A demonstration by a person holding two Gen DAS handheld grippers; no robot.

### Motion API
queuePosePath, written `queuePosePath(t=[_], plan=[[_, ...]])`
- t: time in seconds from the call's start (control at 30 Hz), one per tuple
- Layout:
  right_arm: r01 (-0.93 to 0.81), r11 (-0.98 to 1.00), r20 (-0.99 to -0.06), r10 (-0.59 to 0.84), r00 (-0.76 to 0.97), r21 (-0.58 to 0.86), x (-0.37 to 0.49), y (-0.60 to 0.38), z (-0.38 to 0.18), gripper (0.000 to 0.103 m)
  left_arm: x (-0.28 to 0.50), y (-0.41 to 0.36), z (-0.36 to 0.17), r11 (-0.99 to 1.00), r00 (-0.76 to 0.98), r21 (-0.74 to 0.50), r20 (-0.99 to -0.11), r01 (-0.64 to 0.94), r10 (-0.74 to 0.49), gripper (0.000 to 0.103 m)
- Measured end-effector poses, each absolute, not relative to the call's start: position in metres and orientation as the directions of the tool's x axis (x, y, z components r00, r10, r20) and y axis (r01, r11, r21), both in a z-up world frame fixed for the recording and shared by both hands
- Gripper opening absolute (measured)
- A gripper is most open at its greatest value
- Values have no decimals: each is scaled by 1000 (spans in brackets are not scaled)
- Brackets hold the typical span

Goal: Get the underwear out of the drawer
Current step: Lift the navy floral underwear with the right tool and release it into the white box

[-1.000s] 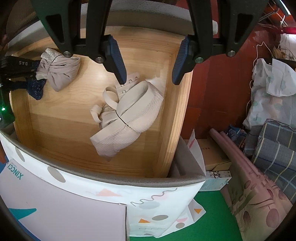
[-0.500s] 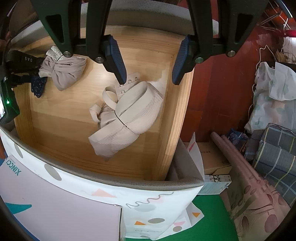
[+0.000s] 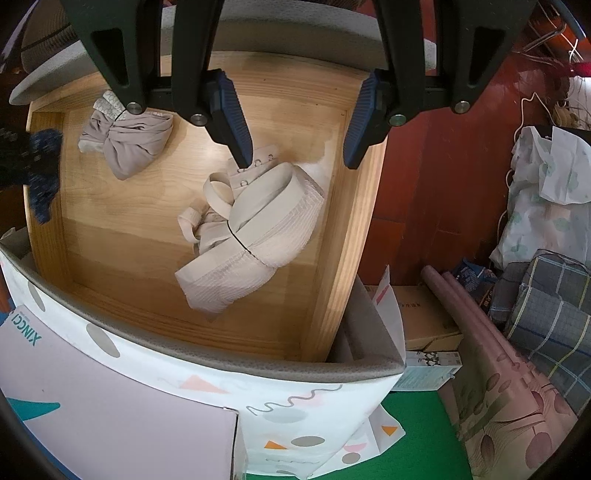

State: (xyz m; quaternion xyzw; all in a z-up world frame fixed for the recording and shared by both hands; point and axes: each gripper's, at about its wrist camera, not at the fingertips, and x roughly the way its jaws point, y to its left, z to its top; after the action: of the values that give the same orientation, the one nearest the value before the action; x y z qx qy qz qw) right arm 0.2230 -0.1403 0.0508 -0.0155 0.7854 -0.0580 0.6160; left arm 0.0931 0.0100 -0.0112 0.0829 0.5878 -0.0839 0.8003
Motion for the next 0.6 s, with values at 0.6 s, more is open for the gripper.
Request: queuePosePath(t=[0.6], plan=[[114, 988, -983, -117, 140, -102, 326, -153, 234, 30, 91, 14, -7, 976, 310, 25, -950, 216, -45, 52]])
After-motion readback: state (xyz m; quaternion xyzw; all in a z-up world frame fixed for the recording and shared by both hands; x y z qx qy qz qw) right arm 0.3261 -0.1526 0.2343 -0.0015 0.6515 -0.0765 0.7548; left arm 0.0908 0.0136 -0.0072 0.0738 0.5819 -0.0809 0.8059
